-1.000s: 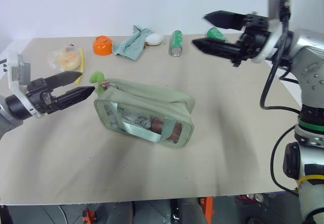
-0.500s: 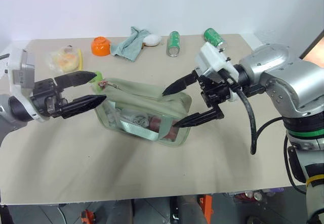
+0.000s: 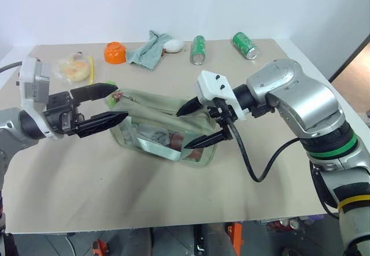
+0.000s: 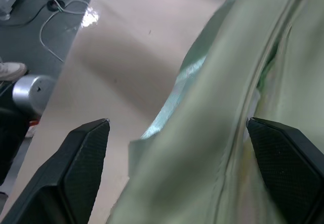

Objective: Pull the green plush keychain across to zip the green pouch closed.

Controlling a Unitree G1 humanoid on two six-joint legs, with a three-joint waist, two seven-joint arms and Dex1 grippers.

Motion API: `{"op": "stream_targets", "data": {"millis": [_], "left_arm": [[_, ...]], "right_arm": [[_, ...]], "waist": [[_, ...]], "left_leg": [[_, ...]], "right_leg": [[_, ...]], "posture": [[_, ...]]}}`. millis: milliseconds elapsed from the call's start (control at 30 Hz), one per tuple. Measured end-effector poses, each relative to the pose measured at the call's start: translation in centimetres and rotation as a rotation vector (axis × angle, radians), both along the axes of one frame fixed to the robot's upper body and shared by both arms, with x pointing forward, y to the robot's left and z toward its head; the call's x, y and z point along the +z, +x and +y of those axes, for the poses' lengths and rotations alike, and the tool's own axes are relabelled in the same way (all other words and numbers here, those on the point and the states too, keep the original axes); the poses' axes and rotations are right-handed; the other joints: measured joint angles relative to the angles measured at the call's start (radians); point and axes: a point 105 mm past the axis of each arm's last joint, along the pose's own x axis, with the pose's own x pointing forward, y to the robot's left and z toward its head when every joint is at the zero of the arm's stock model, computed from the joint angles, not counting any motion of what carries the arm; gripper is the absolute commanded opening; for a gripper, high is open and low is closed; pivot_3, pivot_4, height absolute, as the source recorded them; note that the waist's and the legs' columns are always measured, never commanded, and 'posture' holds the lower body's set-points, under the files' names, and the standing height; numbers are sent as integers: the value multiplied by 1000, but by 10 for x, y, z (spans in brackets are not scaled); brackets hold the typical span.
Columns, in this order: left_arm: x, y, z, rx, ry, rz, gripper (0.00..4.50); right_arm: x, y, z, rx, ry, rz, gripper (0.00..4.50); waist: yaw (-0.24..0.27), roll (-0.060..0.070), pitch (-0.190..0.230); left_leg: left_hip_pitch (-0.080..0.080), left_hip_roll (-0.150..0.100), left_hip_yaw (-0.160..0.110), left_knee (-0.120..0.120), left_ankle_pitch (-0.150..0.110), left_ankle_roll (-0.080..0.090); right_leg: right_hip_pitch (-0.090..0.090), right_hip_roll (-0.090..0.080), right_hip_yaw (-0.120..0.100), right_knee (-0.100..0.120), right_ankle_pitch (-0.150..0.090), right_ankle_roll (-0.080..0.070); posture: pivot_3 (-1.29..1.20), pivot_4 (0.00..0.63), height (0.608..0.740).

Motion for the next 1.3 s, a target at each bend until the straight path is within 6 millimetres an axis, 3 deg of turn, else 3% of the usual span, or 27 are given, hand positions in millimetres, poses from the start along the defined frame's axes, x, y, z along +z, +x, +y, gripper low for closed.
{"op": "stream_targets", "data": {"millis": [100,133,500,567,800,1067,1300], "left_arm": [[-4,2,-1,-2,-9,10,4500],[-5,2,-1,-1,-10,12,4500],[-10,5,2,18,-24,30,4500],[-10,6,3,26,-27,32,4500],[-12,7,3,34,-35,41,4500],[-12,9,3,46,-67,46,4500],[-11,10,3,49,-83,50,4500]], "right_arm": [[-1,2,2,-13,-4,-16,4482],[-2,2,2,-12,-5,-16,4235],[-6,14,7,-61,-2,-45,507],[-6,16,6,-64,-6,-56,43],[-7,16,-12,31,-75,-159,43],[8,49,-35,-56,-138,-312,43],[6,56,-36,-56,-149,-330,43]], "waist": [[0,0,0],[0,0,0],[0,0,0],[0,0,0],[1,0,0],[0,0,0],[0,0,0]], "left_leg": [[0,0,0,1,0,0],[0,0,0,1,0,0],[0,1,0,2,0,-1],[0,1,0,2,0,-1],[0,1,1,2,1,-1],[0,1,2,3,3,-4],[0,1,2,3,3,-4]], "right_leg": [[0,0,0,0,0,-1],[0,0,0,0,1,-1],[0,1,0,0,1,-2],[0,1,0,0,1,-2],[0,1,1,0,1,-2],[0,1,2,0,3,-2],[0,1,2,0,3,-2]], "posture": [[0,150,740],[0,150,740],[0,150,740],[0,150,740],[0,150,740],[0,150,740],[0,150,740]]}}
